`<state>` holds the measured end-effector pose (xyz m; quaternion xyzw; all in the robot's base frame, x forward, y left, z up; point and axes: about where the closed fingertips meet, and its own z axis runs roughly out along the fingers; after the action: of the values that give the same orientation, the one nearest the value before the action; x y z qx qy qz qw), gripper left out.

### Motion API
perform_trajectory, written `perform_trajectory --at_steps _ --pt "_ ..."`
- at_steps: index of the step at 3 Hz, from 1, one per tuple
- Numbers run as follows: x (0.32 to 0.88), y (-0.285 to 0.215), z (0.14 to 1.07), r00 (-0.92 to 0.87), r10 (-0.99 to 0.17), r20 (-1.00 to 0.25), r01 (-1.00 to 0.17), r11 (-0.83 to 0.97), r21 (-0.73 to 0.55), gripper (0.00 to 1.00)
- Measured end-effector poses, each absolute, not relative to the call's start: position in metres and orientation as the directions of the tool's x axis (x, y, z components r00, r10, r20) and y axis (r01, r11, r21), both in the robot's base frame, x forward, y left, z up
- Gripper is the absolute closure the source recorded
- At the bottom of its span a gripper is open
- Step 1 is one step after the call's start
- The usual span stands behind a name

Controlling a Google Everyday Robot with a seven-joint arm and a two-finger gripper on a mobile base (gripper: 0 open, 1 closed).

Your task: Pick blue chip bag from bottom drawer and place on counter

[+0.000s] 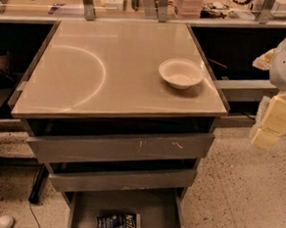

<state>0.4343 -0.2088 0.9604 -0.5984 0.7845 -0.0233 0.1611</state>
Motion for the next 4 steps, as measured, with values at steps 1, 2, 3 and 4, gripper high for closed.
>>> perform_trajectory --at_steps 1,2,3,4 --pt "0.433 -0.187 0.916 -0.253 -0.935 -0.251 -0.937 0.301 -0.176 0.00" --pt "0.419 -0.165 0.846 -0.251 -0.939 -0.234 -0.952 0.284 -0.117 0.00" --pt "0.419 -0.165 0.847 -0.251 -0.939 -0.235 -0.951 0.284 -0.119 0.00" --pt "0.411 -0.153 0.832 -0.256 -0.930 -0.263 -0.956 0.284 -0.072 0.00"
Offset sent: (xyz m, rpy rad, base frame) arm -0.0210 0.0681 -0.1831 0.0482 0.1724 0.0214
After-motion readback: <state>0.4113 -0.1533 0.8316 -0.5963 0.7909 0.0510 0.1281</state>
